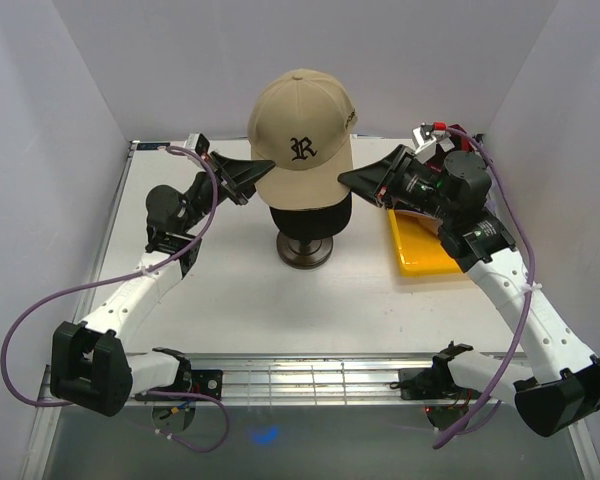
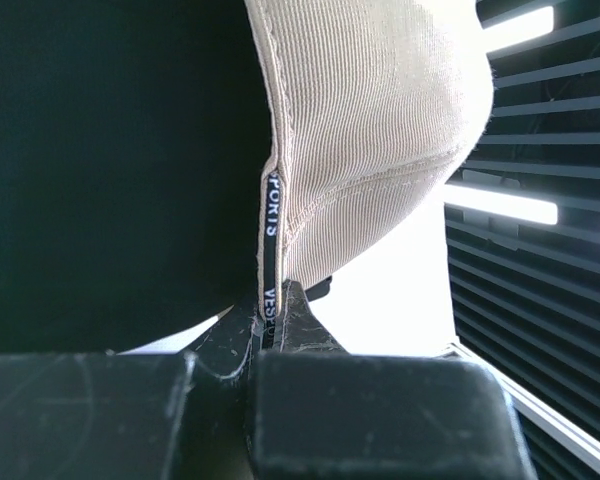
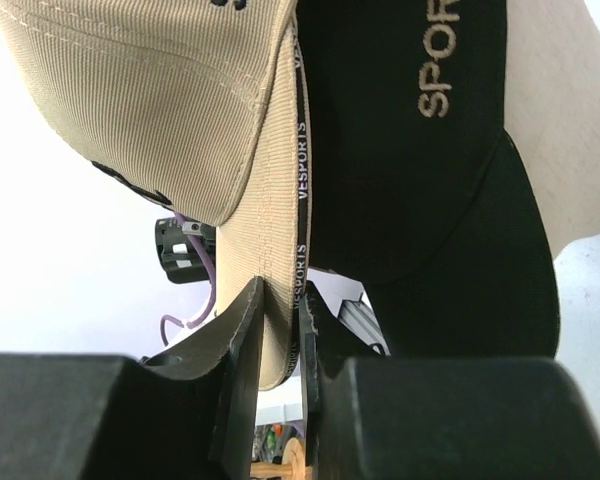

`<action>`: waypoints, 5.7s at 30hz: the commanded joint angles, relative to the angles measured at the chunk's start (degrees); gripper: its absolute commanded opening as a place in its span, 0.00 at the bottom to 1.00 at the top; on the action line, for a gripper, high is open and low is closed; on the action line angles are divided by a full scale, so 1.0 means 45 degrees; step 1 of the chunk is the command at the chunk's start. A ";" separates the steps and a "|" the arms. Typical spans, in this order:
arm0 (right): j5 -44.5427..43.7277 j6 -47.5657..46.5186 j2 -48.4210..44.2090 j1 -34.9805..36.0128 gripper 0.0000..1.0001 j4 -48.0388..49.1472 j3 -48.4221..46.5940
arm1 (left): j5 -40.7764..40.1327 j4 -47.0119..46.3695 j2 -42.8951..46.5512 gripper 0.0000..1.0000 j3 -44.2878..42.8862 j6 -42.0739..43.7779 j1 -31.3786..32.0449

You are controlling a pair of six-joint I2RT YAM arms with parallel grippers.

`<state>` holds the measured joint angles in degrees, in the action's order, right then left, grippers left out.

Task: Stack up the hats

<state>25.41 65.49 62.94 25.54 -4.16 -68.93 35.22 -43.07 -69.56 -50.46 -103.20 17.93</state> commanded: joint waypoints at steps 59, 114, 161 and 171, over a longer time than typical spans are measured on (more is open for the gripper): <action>-0.0529 -0.0648 0.0057 -0.0832 0.09 -0.0129 0.1880 | 0.3676 0.3165 0.1337 0.40 0.0197 0.2913 -0.1231; -0.2384 -0.0492 0.0330 -0.0773 0.39 0.0339 0.1840 | 0.3852 0.5000 0.0927 0.00 -0.0018 0.4768 -0.1309; -0.3440 -0.0179 -0.0099 0.0789 0.15 0.0379 0.2465 | 0.0904 1.3105 0.0653 0.38 -0.3084 1.0412 -0.0900; -0.3400 -0.0179 -0.0060 0.0809 0.14 0.0378 0.2485 | 0.0591 1.4238 0.0575 0.49 -0.3865 1.1585 -0.0919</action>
<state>8.95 64.99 63.68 28.27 -2.46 -57.21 39.90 17.61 -66.59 -65.39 -54.43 13.69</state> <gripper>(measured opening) 0.142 0.489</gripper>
